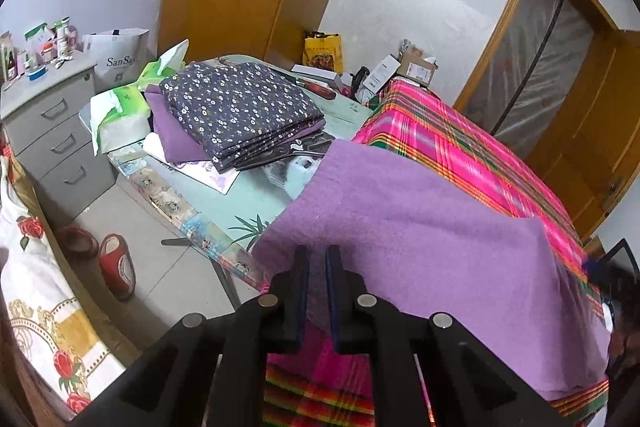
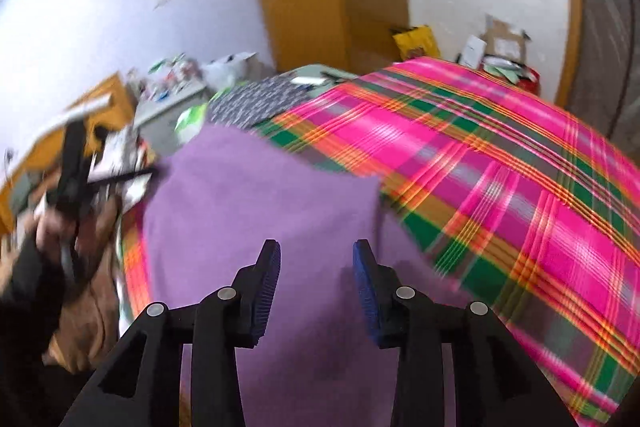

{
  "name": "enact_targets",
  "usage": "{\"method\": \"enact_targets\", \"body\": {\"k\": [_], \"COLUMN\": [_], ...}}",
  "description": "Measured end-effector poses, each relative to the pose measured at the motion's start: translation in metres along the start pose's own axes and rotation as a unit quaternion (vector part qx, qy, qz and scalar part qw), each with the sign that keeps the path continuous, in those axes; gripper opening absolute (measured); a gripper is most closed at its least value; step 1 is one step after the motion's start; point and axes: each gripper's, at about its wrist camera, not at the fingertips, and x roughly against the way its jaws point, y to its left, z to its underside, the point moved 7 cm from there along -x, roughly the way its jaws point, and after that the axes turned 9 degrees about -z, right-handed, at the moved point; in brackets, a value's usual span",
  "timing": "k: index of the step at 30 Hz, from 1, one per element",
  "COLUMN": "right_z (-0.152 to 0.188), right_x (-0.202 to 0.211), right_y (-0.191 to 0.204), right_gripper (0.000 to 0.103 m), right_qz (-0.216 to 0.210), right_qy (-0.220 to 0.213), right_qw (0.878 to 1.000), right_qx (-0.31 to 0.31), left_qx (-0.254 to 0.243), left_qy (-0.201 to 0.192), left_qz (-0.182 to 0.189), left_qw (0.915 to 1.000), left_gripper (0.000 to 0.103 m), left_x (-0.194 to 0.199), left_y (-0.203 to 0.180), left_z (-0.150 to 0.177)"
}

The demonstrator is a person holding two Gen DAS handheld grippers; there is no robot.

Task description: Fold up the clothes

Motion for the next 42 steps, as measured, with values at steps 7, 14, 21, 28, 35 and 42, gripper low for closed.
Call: {"method": "enact_targets", "body": {"k": [7, 14, 21, 28, 35, 42], "right_z": [0.058, 0.099, 0.126, 0.114, 0.111, 0.108], "right_x": [0.012, 0.043, 0.044, 0.056, 0.022, 0.017], "right_y": [0.043, 0.015, 0.042, 0.051, 0.067, 0.061], "right_gripper": [0.030, 0.019, 0.019, 0.032, 0.031, 0.014], "right_qz": [-0.030, 0.028, 0.002, 0.023, 0.002, 0.004], "right_qy": [0.030, 0.010, 0.020, -0.015, 0.015, 0.013], "right_qw": [0.998, 0.999, 1.000, 0.999, 0.996, 0.997], "right_qx": [0.043, -0.026, -0.007, 0.034, 0.088, 0.076], "left_qx": [-0.034, -0.122, -0.123, -0.059, 0.062, 0.106], "left_qy": [-0.009, 0.023, 0.038, 0.024, 0.022, 0.020], "left_qz": [0.052, 0.092, 0.068, 0.028, 0.008, 0.010], "left_qw": [0.9981, 0.9880, 0.9894, 0.9976, 0.9978, 0.9941], "left_gripper": [0.010, 0.011, 0.011, 0.011, 0.022, 0.022], "left_x": [0.027, 0.022, 0.019, 0.024, 0.021, 0.011], "left_y": [-0.048, -0.110, -0.096, -0.055, -0.003, 0.014], "left_z": [0.017, 0.058, 0.061, 0.048, 0.031, 0.018]}}
